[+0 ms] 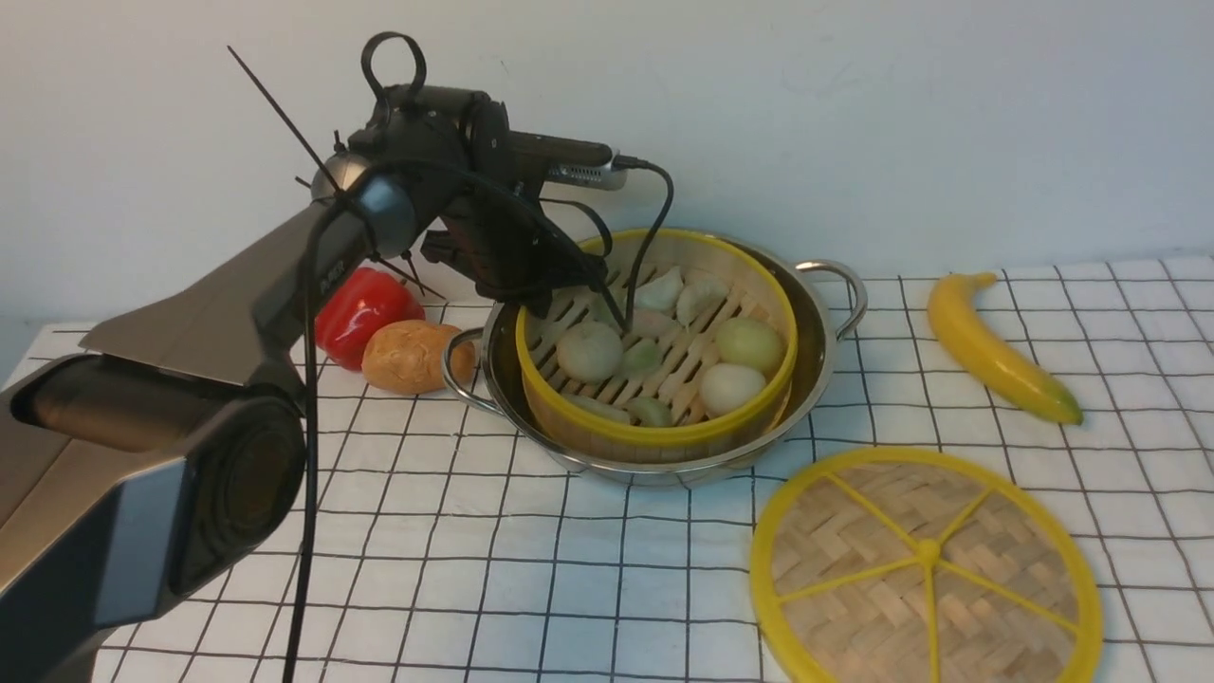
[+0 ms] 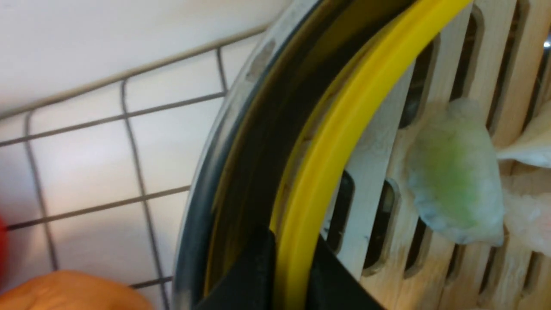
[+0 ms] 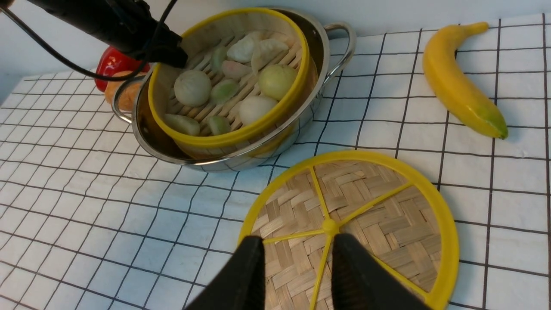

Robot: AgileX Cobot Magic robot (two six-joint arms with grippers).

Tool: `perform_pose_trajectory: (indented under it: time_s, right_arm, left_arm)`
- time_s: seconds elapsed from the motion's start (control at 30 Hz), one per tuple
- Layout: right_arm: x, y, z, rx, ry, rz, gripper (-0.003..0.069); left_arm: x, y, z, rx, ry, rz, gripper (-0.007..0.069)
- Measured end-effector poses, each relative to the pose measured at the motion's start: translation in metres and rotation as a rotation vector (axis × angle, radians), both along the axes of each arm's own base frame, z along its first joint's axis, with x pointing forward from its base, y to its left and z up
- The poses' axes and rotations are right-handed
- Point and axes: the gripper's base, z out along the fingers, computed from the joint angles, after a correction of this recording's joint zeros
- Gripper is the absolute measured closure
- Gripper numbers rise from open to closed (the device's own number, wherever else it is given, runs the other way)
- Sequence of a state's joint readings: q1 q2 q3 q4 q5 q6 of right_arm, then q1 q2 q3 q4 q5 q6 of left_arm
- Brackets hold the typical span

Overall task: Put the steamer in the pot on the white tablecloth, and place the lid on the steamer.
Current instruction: 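Place the bamboo steamer basket with dumplings into the steel pot with the left gripper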

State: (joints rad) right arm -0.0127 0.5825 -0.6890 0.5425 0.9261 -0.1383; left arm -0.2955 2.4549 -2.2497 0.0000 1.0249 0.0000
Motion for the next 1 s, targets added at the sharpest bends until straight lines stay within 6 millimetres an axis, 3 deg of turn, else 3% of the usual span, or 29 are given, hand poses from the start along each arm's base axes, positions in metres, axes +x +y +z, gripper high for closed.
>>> perform_pose_trajectory:
  time_s: [0.5, 0.63, 0.9, 1.0]
  right_arm:
    - [0.0, 0.0, 0.0, 0.001, 0.0, 0.0, 0.0419]
    - [0.0, 0.0, 0.0, 0.001, 0.0, 0.0, 0.0419]
    - [0.0, 0.0, 0.0, 0.001, 0.0, 0.0, 0.0419]
    - [0.0, 0.0, 0.0, 0.001, 0.0, 0.0, 0.0419]
  left_arm:
    - [0.001, -0.001, -0.006, -0.012, 0.006, 0.002, 0.0581]
    - [0.001, -0.002, -0.005, -0.019, 0.006, 0.003, 0.0549]
    - [0.001, -0.003, 0.002, -0.037, 0.011, 0.004, 0.03]
    - [0.0, -0.003, 0.009, -0.028, 0.02, 0.002, 0.0254]
